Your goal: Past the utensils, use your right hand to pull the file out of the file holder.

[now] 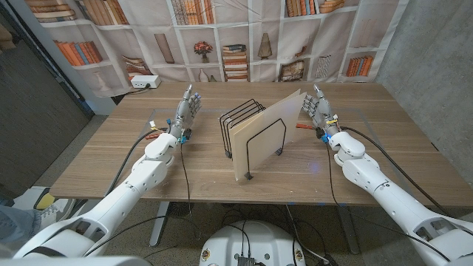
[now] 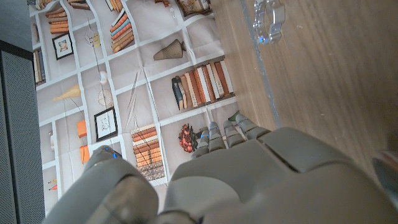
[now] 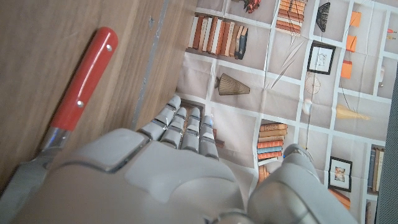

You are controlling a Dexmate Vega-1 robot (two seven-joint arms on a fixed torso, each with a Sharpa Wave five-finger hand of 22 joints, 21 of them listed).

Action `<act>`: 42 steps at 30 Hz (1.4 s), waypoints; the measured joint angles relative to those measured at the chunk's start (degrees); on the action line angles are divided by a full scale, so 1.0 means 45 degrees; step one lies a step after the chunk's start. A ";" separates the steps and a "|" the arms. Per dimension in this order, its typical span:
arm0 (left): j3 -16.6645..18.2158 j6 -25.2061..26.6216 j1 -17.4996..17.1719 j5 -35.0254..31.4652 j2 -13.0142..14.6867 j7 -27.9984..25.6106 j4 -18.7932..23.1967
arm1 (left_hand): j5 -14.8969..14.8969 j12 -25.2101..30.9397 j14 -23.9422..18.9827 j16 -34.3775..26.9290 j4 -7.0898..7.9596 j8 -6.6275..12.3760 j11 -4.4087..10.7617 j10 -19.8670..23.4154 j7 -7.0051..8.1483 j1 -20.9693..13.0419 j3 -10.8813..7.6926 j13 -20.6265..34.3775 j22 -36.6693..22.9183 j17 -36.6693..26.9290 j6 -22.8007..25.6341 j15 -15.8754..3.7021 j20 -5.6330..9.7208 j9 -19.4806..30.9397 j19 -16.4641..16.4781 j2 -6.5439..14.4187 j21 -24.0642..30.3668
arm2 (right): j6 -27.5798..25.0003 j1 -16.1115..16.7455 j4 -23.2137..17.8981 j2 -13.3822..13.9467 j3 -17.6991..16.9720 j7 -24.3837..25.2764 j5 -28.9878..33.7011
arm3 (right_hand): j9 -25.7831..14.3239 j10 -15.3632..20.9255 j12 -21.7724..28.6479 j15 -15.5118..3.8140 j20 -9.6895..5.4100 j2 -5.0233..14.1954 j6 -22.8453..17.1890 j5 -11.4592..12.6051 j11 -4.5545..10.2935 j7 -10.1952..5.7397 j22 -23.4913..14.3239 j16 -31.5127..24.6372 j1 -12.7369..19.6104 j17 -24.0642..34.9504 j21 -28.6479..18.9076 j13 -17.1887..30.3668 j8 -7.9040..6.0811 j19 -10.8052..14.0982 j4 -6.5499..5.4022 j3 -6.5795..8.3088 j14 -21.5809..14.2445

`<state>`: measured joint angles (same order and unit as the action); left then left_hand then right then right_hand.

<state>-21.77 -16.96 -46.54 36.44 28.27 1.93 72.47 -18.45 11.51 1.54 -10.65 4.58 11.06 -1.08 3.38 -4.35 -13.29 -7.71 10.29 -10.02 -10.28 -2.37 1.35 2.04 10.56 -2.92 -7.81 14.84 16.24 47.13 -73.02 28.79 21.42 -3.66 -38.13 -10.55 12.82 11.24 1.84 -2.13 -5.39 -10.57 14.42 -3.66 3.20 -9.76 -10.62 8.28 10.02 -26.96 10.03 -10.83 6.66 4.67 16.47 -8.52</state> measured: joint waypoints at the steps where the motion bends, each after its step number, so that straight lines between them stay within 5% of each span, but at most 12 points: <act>1: -0.0004 -0.0005 0.0009 -0.0010 -0.0004 0.0004 -0.0013 | -0.0049 0.0001 0.0000 0.0000 0.0000 0.0000 -0.0013 0.0039 -0.0021 -0.0001 0.0000 0.0000 0.0000 -0.0001 0.0021 0.0000 0.0000 0.0000 0.0000 0.0001 0.0000 | 0.0000 -0.0003 0.0035 -0.0028 0.0002 -0.0010 -0.0008 | 0.0000 0.0029 0.0000 -0.0005 0.0045 0.0000 0.0000 0.0000 0.0028 0.0000 0.0000 0.0000 0.0000 0.0000 0.0000 0.0000 0.0000 0.0045 0.0000 0.0000 -0.0005; 17: -0.0079 0.0446 0.0106 -0.0104 0.0028 -0.0021 -0.0086 | -0.0049 0.0001 -0.0163 0.0000 0.0000 0.0103 0.0012 0.0199 -0.0011 -0.0133 0.0002 -0.0002 0.0001 0.0000 0.0168 -0.0115 -0.0023 -0.0001 0.0128 0.0134 0.0000 | 0.0465 0.0597 -0.0560 0.0053 -0.0265 0.0085 0.0001 | 0.0002 0.0298 0.0096 -0.0286 -0.0004 0.0053 -0.0215 0.0000 0.0295 -0.0239 0.0002 -0.0045 0.0290 -0.0002 0.0000 0.0000 -0.0048 0.0406 0.0088 0.0086 -0.0286; 18: -0.0065 0.0536 -0.0186 -0.0117 0.0516 -0.0090 0.0857 | -0.0049 0.0001 -0.0208 0.0000 0.0000 0.0103 0.0012 0.0199 -0.0010 -0.0134 0.0002 -0.0002 0.0001 0.0000 0.0168 -0.0071 -0.0003 -0.0001 0.0149 0.0135 -0.0001 | 0.1133 0.0654 -0.0642 0.0097 -0.0297 0.0145 0.0170 | 0.0002 0.0303 0.0096 -0.0298 0.0040 0.0116 -0.0238 0.0031 0.0290 -0.0261 0.0001 -0.0045 0.0353 -0.0002 0.0000 0.0000 -0.0047 0.0450 0.0091 0.0089 -0.0298; 28: -0.0057 0.0992 -0.0216 -0.0246 0.0551 -0.0538 0.0933 | -0.0147 0.0189 -0.0816 -0.0197 -0.0036 0.0181 0.0005 0.0793 0.0099 -0.0469 -0.0033 -0.0003 0.0003 0.0000 0.0637 -0.0029 -0.0024 -0.0002 0.0763 0.0470 -0.0001 | 0.1178 0.1132 -0.1414 0.0526 -0.0637 0.0139 0.0177 | 0.0003 0.0481 0.0145 -0.0364 -0.0006 0.0168 -0.0411 0.0049 0.0345 -0.0433 0.0002 -0.0044 0.0504 -0.0003 0.0124 -0.0001 -0.0098 0.0498 0.0176 0.0174 -0.0364; 29: 0.0082 0.0994 -0.0787 -0.0303 0.1098 -0.0584 0.2232 | -0.0147 0.0189 -0.0932 -0.0197 -0.0036 0.0227 -0.0002 0.0918 0.0096 -0.0468 -0.0033 -0.0003 0.0003 0.0012 0.0755 -0.0054 -0.0025 -0.0002 0.0869 0.0470 -0.0001 | 0.2260 0.1208 -0.1520 0.0577 -0.0686 -0.0243 0.0309 | 0.0003 0.0510 0.0145 -0.0410 -0.0027 0.0168 -0.0421 0.0048 0.0374 -0.0442 0.0003 -0.0044 0.0503 -0.0003 0.0125 0.0000 -0.0098 0.0519 0.0176 0.0174 -0.0410; 42: 0.0024 0.0097 -0.0773 -0.0823 0.1184 -0.0179 0.2023 | -0.0235 0.0384 -0.1953 -0.0280 -0.0145 0.0418 0.0266 0.1905 0.0171 -0.0771 0.0077 0.0058 0.0003 0.0019 0.1714 -0.0272 0.0028 -0.0004 0.1725 0.0534 0.0049 | 0.3205 0.1966 -0.2486 0.0891 -0.1026 -0.1029 -0.0005 | 0.0004 0.0750 0.0243 -0.0597 -0.0029 0.0262 -0.0581 0.0098 0.0476 -0.0601 0.0003 -0.0092 0.0833 -0.0005 0.0124 -0.0001 -0.0098 0.0790 0.0355 0.0243 -0.0598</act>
<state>-21.66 -16.52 -50.02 32.74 33.59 1.12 81.58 -19.51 13.23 -7.25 -11.91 3.93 12.95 0.11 11.95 -3.58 -16.76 -7.37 10.55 -10.01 -10.20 5.34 0.13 2.16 10.54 4.85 -5.40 15.06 30.66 55.98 -84.21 32.80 16.81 -8.29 -38.15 -10.53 16.19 12.34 -0.85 -2.26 -4.21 -13.19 14.86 -1.51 0.49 -9.74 -11.03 12.03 10.00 -26.40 10.03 -11.27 10.21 6.26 17.56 -11.21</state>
